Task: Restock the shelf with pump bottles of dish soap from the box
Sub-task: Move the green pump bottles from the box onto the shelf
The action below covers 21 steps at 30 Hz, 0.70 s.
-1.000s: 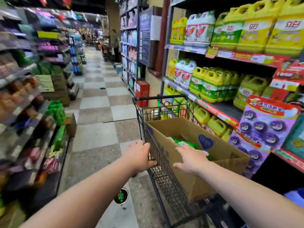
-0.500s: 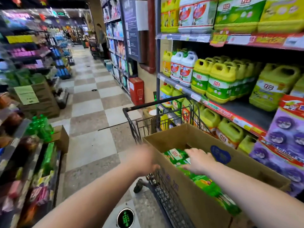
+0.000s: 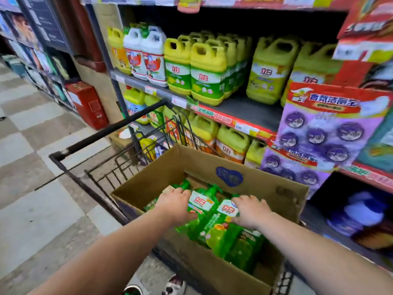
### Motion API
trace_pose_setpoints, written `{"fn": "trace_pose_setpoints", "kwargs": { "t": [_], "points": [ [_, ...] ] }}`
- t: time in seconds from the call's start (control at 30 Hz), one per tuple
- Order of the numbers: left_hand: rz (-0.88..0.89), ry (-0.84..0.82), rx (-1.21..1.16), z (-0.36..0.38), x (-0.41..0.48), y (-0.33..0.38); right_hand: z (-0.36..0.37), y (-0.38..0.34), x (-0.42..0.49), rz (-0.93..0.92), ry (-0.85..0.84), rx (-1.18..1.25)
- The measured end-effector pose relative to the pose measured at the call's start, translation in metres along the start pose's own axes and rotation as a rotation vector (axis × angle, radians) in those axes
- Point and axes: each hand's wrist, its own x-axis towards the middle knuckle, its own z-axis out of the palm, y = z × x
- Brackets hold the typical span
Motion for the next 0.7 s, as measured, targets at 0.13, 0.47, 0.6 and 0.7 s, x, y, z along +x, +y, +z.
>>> {"fn": "trace_pose_setpoints", "kwargs": {
  "t": [0.13,0.47,0.6,0.7],
  "points": [
    [0.072,-0.079,-0.003,0.009,0.052,-0.016,0.005,-0.008,0.032,0.059,-0.047,0.045],
    [0.202,-0.363,-0.127,0.061,0.149,-0.055,0.035,-0.037,0.124,0.175,-0.173,0.189],
    [0.151,-0.462,-0.227,0.091,0.167,-0.061,0.056,-0.040,0.150,0.247,-0.236,0.217],
    [0.108,-0.530,-0.299,0.109,0.172,-0.062,0.068,-0.040,0.164,0.273,-0.252,0.187]
  ]
}}
